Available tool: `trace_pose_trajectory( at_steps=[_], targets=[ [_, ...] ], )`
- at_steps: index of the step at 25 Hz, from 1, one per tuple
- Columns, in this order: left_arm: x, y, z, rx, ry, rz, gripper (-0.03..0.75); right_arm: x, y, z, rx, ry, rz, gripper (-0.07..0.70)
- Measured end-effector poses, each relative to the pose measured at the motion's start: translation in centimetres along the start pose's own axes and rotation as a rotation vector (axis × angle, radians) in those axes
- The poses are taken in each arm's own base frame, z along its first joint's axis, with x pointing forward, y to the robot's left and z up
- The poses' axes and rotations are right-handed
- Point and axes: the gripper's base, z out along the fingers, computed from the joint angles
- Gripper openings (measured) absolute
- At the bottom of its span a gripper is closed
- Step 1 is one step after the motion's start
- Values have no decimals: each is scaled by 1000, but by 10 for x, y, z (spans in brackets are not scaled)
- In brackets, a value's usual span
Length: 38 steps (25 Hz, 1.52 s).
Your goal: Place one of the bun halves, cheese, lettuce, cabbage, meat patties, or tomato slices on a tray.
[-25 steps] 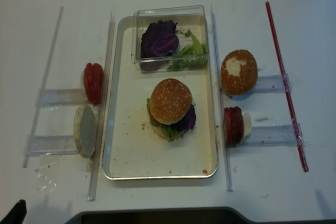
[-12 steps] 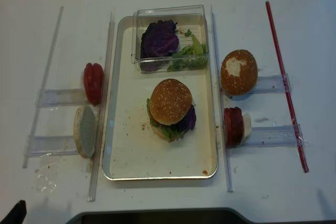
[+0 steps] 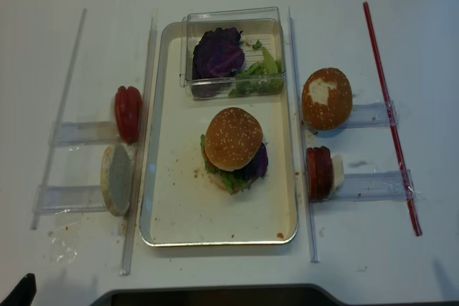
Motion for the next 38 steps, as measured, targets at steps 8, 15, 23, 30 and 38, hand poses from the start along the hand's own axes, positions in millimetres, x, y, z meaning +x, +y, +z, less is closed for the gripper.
trace_pose_trajectory(
  at_steps=[8, 15, 23, 30, 38],
  targets=[
    [0, 0, 0, 0, 0, 0, 358, 0, 0, 0, 0, 2, 0, 507],
    [0, 0, 0, 0, 0, 0, 358, 0, 0, 0, 0, 2, 2, 507],
    [0, 0, 0, 0, 0, 0, 358, 0, 0, 0, 0, 2, 2, 507],
    [0, 0, 0, 0, 0, 0, 358, 1, 0, 1, -1, 4, 3, 507],
    [0, 0, 0, 0, 0, 0, 358, 1, 0, 1, -1, 4, 3, 507]
  ],
)
